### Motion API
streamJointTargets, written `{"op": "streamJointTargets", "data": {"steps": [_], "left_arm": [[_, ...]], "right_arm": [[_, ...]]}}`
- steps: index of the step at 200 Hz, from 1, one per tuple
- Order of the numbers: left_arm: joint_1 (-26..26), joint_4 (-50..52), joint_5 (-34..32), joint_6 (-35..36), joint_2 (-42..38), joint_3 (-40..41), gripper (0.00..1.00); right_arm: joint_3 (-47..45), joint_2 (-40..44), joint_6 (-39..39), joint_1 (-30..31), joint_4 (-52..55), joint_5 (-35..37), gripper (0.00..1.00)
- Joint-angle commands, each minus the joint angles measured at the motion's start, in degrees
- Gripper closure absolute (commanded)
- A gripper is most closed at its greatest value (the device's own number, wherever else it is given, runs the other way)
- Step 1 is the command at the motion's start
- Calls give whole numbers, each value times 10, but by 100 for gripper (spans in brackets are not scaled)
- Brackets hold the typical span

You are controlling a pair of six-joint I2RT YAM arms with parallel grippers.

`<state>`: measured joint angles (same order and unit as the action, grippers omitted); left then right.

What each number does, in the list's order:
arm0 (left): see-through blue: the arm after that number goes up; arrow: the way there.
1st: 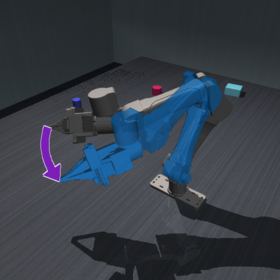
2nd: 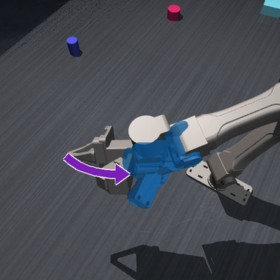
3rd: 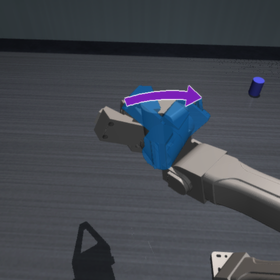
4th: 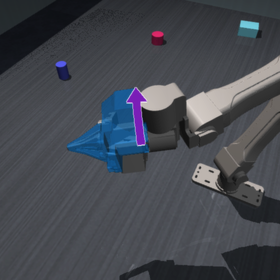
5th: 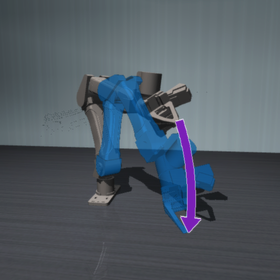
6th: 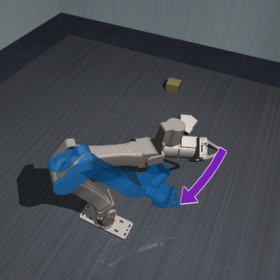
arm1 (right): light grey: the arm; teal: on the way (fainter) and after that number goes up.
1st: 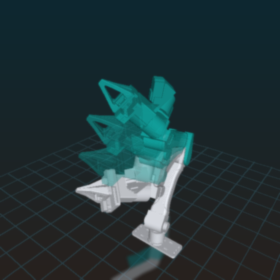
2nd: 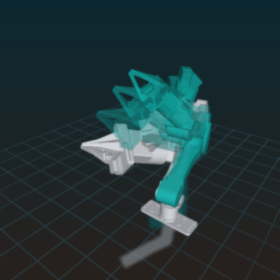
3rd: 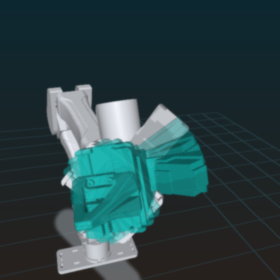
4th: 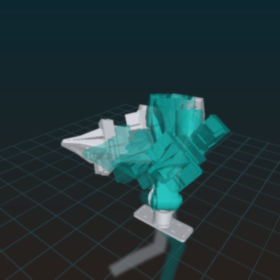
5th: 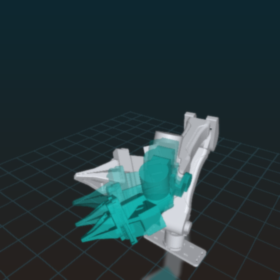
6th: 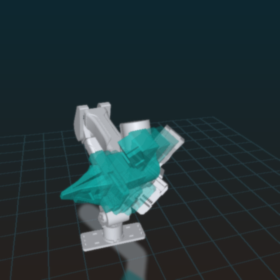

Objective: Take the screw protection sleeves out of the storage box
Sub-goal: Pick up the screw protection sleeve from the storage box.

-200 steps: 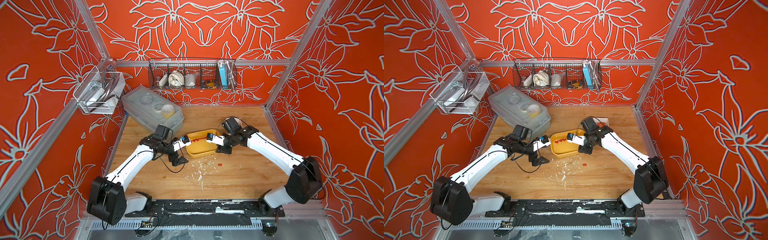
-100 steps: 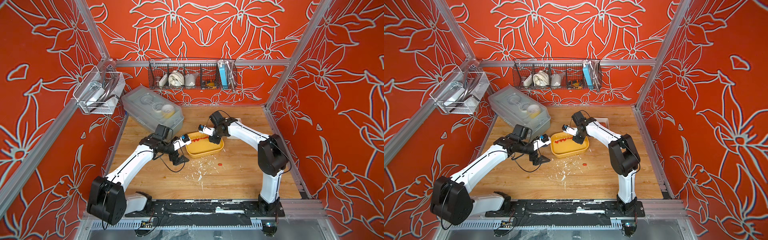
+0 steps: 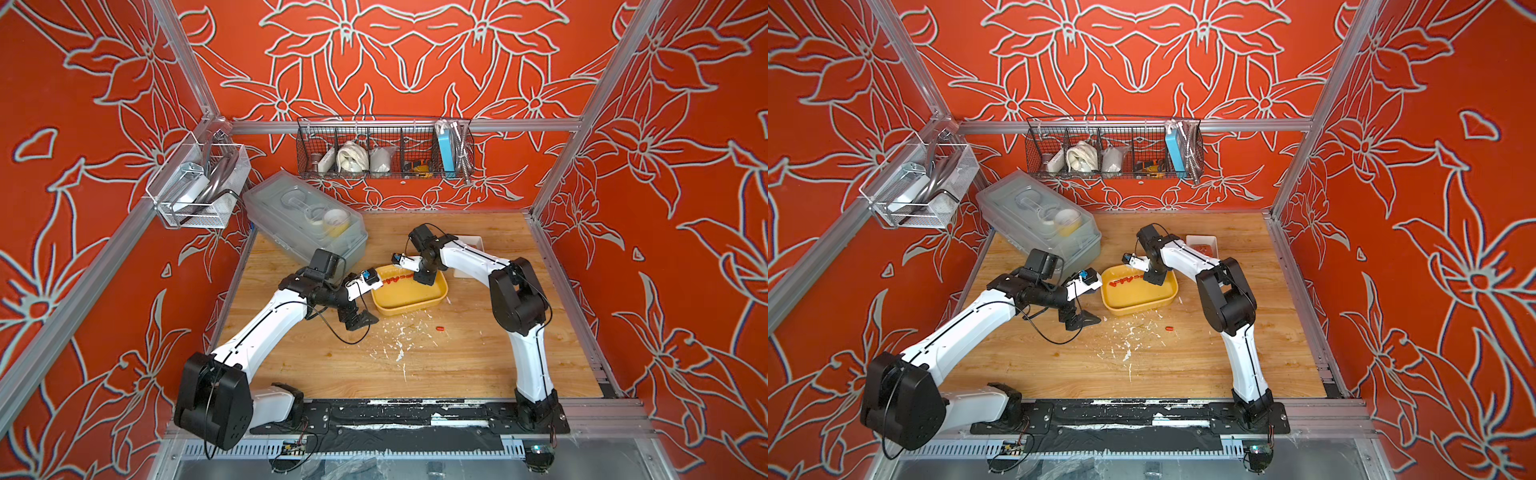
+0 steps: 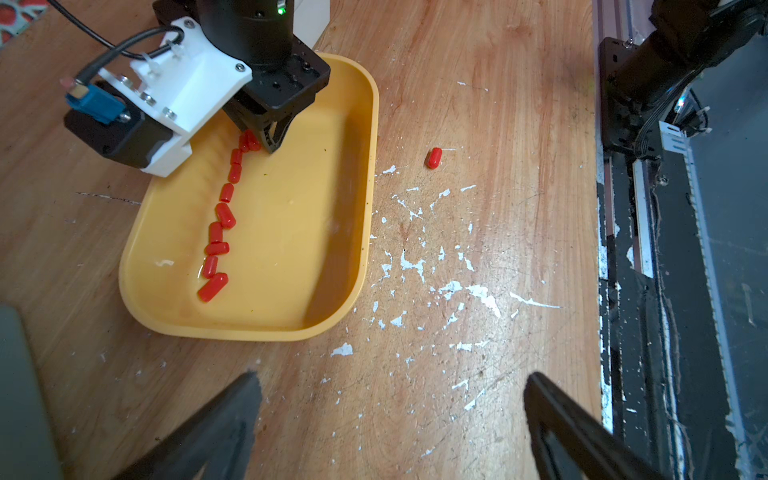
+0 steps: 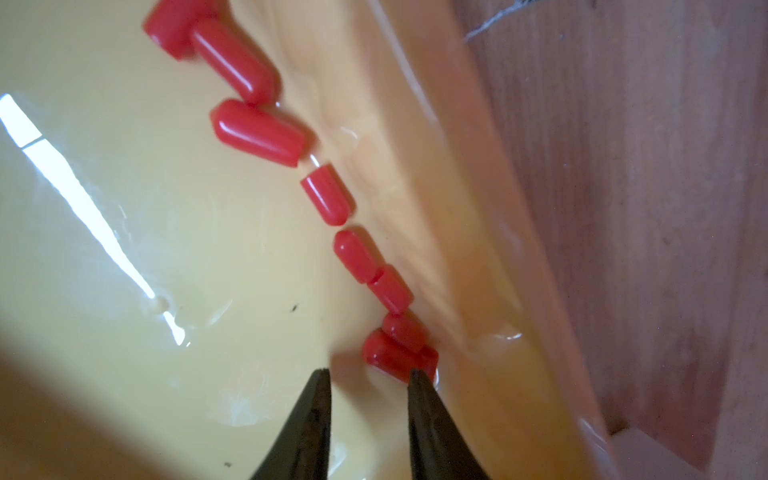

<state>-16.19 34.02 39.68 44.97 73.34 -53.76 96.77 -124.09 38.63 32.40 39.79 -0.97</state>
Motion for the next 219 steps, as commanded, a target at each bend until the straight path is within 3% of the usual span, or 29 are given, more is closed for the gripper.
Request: {"op": "streamJointTargets", "data": {"steps": [1,54,150,219], "left_arm": [[-1,9,4,5,4,2,2],[-1,12,3,5,5,0,2],[-1,17,3,24,2,-1,2],[-1,20,7,22,-1,-2,2]], "right_arm": [[16,-16,21,-2,13,13,68],[24,-37,42,-3,10,16,69],[19,-11,34,-4,45,-8,100],[49,47,-14,-28,118,-153,100]]}}
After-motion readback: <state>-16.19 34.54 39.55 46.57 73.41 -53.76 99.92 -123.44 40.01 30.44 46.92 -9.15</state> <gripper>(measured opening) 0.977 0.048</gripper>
